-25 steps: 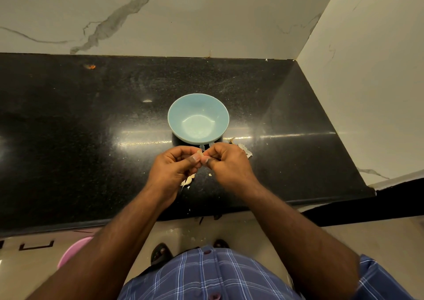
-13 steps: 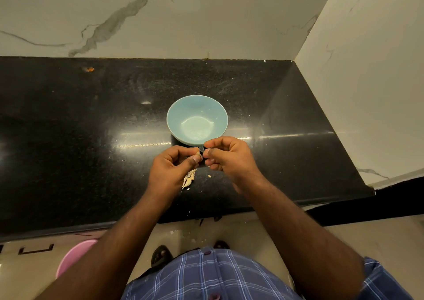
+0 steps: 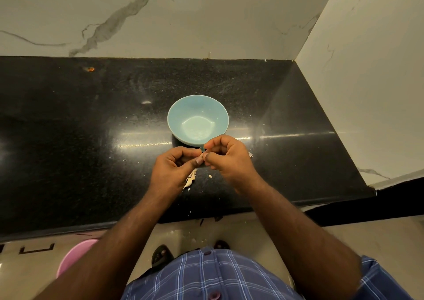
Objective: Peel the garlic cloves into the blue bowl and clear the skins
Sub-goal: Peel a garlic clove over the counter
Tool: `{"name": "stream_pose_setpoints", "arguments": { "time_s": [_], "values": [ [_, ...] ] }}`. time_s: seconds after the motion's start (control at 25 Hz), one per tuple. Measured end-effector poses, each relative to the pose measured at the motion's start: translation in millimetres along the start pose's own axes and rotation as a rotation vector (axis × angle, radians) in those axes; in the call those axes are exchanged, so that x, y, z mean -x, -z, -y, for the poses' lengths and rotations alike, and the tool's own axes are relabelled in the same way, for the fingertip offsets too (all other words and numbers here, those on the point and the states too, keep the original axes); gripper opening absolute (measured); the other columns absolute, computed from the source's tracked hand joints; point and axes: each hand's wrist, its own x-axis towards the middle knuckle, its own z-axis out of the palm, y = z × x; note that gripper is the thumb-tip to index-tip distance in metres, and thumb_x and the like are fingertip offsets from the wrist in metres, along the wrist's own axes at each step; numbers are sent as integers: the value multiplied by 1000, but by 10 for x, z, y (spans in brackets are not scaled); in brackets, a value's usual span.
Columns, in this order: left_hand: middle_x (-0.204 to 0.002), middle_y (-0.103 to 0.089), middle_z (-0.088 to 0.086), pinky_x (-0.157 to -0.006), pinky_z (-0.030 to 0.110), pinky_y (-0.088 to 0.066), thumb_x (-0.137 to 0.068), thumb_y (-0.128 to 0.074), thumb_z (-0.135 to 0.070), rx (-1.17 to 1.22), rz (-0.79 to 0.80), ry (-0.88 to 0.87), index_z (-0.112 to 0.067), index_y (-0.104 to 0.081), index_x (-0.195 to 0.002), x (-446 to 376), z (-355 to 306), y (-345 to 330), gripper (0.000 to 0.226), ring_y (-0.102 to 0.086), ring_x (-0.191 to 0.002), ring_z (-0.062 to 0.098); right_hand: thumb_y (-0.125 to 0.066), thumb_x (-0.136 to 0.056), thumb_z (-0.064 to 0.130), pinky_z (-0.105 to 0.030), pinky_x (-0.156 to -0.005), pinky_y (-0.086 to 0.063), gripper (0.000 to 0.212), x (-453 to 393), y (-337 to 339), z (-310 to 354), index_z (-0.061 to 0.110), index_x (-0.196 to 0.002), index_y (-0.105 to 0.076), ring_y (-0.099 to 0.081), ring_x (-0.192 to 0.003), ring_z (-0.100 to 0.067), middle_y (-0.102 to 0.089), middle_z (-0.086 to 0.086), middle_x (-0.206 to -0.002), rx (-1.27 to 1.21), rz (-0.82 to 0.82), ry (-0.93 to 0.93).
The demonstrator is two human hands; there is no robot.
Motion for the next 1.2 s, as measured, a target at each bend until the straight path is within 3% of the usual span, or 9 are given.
{"name": "stream_pose_setpoints", "arguments": {
  "time_s": [0.2, 0.28, 0.48, 0.72, 1.04, 1.2],
  "values": [
    [-94, -79, 11, -78, 25, -59, -91, -70, -3, 80, -23, 73, -8, -74, -102, -19, 53, 16, 12, -76, -90, 21, -69, -92, 12, -42, -86, -62, 12, -62, 68, -114, 18, -102, -73, -73, -88, -14, -76, 0, -89, 175, -20, 71],
    [-92, -78, 11, -73, 24, -59, -93, -69, -5, 86, -24, 96, -10, -74, -103, -30, 75, 35, 12, -74, -85, 18, -71, -93, 13, -40, -90, -61, 15, -56, 104, -112, 15, -107, -76, -74, -93, -13, -77, 1, -95, 177, 6, 98],
    [-88, -77, 9, -67, 24, -58, -92, -68, -4, 159, -40, 146, -9, -68, -103, -52, 88, 16, 12, -71, -78, 17, -76, -89, 8, -37, -86, -62, 17, -7, 31, -95, 10, -106, -77, -76, -89, -17, -79, -5, -93, 83, 38, 137],
    [-97, -77, 9, -78, 28, -59, -86, -76, -3, 102, 5, 120, -10, -72, -104, -6, 42, 20, 20, -74, -94, 22, -76, -89, 9, -33, -79, -61, 7, 9, 30, -83, 9, -96, -77, -75, -84, -19, -78, -8, -87, -4, 24, 85],
    [-95, -79, 11, -79, 25, -60, -87, -72, 3, 64, -15, 63, -4, -75, -105, 21, -31, 20, 20, -77, -90, 23, -71, -87, -4, -24, -70, -56, 17, 13, 71, -7, 3, -103, -71, -72, -79, -16, -75, -16, -90, -59, 54, 47],
    [-95, -80, 9, -78, 24, -60, -87, -71, 3, 79, -15, 81, -9, -77, -102, 14, -31, 39, 20, -77, -90, 21, -69, -90, -1, -37, -83, -62, 17, 16, 62, -21, 8, -105, -68, -73, -85, -19, -74, -9, -88, 29, 75, 80]
  ]
}}
